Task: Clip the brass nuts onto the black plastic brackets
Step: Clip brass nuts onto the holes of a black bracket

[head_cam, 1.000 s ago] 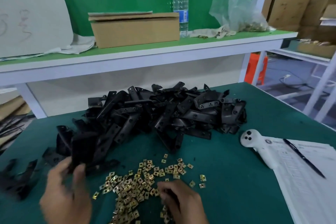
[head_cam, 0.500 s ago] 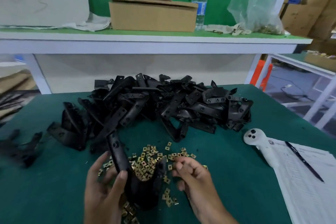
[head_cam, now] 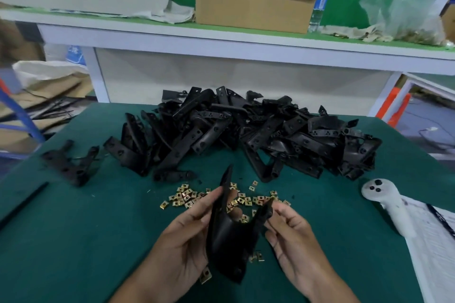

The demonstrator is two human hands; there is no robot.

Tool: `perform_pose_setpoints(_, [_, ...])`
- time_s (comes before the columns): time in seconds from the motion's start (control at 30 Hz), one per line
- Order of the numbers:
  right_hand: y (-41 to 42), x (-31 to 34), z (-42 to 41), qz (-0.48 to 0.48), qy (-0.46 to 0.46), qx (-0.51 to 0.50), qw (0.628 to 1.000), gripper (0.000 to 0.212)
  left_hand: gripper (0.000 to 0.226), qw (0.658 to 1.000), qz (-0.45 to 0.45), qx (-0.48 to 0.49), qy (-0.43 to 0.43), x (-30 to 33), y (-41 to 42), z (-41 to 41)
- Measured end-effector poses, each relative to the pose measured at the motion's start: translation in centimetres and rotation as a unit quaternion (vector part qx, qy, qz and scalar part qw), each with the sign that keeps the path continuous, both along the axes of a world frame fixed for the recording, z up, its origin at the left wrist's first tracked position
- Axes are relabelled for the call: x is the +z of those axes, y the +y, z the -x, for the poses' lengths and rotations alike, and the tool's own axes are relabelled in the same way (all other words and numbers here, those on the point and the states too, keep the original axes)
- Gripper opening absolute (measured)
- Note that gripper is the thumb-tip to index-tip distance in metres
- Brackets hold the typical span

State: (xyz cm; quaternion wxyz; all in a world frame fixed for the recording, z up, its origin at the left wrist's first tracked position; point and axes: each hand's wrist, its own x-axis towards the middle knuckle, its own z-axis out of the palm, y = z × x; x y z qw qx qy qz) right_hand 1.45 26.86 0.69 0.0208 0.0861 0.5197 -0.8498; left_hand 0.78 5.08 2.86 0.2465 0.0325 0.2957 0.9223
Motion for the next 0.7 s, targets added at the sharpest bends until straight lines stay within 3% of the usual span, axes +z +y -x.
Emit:
perform_pose_setpoints(0.17, [-0.1,0.8,0.0,0.066,-0.028,-0.012,0.997,0.028,0.067,0.998,-0.059,-0.021,0.033,0.0,-0.6,-0.7])
perform_pose_setpoints(0.3, [-0.1,1.0,0.2,0.105,-0.044,0.006,0.993,0.013,0.063,0.988,-0.086,-0.079,0.104,-0.2,-0.1,-0.3])
perform_pose_setpoints(0.47, [-0.1,1.3,0.2,0.151,-0.045,0.014,0.987,0.005,0.077,0.994,0.096,0.014,0.054,-0.7,1.0,-0.7])
perform_pose_setpoints(0.53, [-0.1,1.4,0.2,0.158,-0.047,0.009,0.986,0.006,0.068,0.980,0.178,0.054,0.075,-1.1,1.3,-1.0])
perform_pose_setpoints(0.63, [0.0,1.6,0.2,0.162,-0.055,0.001,0.985,0.007,0.029,0.968,0.201,0.086,0.120,-0.7,1.7,-1.2])
perform_pose_setpoints(0.7, [0.0,1.7,0.2,0.167,-0.058,-0.001,0.984,0.011,0.040,0.979,0.168,0.069,0.097,-0.5,1.8,-1.0])
